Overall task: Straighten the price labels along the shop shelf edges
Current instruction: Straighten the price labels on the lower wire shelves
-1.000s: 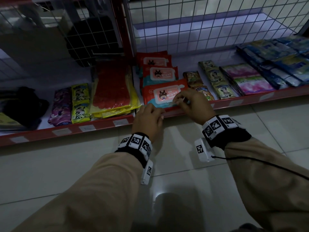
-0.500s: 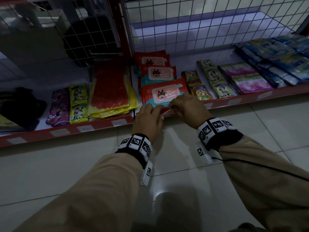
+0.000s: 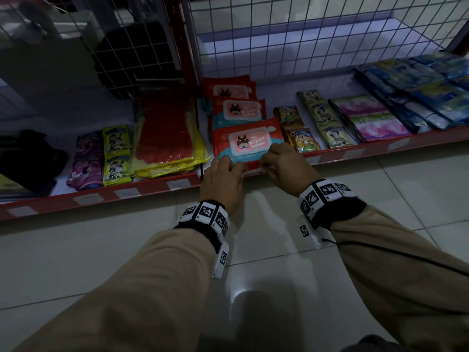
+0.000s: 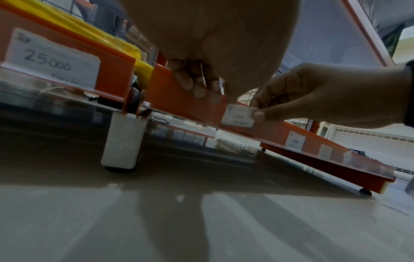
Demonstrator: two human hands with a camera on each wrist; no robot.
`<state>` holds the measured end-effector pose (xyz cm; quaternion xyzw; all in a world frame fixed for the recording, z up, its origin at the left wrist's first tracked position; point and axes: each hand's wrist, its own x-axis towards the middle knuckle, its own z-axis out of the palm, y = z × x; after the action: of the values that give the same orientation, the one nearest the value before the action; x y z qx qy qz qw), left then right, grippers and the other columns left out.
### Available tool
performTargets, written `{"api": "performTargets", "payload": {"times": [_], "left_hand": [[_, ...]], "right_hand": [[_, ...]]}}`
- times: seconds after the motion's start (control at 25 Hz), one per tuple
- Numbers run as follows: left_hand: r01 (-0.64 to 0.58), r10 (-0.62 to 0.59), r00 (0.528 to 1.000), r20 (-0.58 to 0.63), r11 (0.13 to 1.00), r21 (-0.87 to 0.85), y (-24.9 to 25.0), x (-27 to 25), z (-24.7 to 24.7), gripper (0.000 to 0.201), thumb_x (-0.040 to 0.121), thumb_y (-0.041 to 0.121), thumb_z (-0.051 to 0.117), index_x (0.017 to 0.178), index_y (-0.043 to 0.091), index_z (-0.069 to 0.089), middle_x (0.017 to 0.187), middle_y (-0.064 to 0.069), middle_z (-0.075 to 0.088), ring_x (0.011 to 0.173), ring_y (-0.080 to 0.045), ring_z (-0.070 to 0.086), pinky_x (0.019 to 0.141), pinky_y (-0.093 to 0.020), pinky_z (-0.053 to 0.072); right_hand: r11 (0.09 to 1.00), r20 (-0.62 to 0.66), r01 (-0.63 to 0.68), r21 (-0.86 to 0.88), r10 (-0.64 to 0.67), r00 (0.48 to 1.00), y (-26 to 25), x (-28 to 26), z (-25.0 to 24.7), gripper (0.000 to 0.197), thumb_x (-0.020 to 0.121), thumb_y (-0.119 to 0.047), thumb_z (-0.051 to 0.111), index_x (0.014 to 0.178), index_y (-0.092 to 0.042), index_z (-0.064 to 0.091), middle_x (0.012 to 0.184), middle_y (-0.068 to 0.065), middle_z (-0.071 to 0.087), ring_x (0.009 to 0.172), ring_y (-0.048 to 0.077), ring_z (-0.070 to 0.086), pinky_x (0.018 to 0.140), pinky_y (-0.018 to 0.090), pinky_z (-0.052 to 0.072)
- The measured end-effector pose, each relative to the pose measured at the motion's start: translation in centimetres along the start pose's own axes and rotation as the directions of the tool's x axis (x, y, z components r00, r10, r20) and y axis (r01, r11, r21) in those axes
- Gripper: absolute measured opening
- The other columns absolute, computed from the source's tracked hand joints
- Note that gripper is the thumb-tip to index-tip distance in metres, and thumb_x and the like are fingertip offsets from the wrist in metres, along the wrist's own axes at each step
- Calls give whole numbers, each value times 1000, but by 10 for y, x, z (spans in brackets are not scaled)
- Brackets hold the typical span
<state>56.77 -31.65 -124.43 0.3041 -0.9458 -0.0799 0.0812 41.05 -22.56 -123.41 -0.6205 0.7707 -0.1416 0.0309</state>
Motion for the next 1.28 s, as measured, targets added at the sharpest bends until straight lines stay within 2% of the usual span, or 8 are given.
{"api": "performTargets", "payload": {"times": [0.12,0.24,0.52,0.68,0.84,1.0,1.16,1.28], "left_hand": [[0,-4,999,48,997,73,1,2,-1,32,95,19,42,127,20,49,121,-8,44,111,-27,39,91,-37,37],[5,-12,998,64,994,110,4,1,-1,36,94,16,41,129,20,48,124,-9,43,114,-28,38,93,-37,35],[-5,0,998,61,996,86,2,-1,1,39,92,14,45,131,18,46,125,-9,43,115,-28,38,96,-38,35],[-4,4,1000,5,1000,3,-2,-4,0,33,92,16,47,125,15,51,122,-7,47,113,-25,39,95,-34,34],[-30,30,999,-26,999,-17,-5,-9,0,34,91,14,49,125,14,55,122,-8,48,114,-26,40,97,-35,37],[-40,45,995,-86,998,53,-5,-17,0,40,87,15,55,128,17,54,124,-9,47,115,-28,40,96,-37,37],[-50,58,996,-66,992,114,-6,-22,1,48,86,14,53,134,15,47,128,-8,48,113,-27,42,92,-36,38],[-52,60,997,-53,990,129,-6,-23,1,47,87,15,51,134,16,46,130,-7,47,116,-26,41,93,-36,37]], "right_hand": [[999,-26,3,-37,-4,1000,-2,-3,3,20,89,-8,55,108,-7,64,105,16,59,98,34,48,82,41,42],[998,-30,0,-57,-2,1000,-4,-3,4,18,88,-5,55,102,-4,66,101,18,59,95,35,48,80,42,42],[998,-22,-21,-54,20,1000,-2,-4,5,18,91,-8,52,108,-8,61,107,15,58,100,31,47,81,38,39],[999,-61,-45,-28,43,997,-4,-8,5,15,90,-6,52,103,-7,58,104,15,59,98,30,47,79,37,38],[995,-96,-49,-82,41,995,-7,-17,5,19,89,-8,55,107,-4,60,110,17,58,100,34,49,82,42,43],[988,-121,-47,-149,29,992,-6,-26,0,23,83,-9,60,106,-6,62,107,15,62,97,34,54,78,43,47],[985,-131,-55,-164,33,991,-7,-30,-6,22,79,-11,63,101,-7,64,101,14,64,91,33,58,74,41,49],[987,-123,-65,-144,48,991,-7,-32,-6,24,79,-12,63,102,-4,63,102,15,64,92,34,59,74,41,49]]}}
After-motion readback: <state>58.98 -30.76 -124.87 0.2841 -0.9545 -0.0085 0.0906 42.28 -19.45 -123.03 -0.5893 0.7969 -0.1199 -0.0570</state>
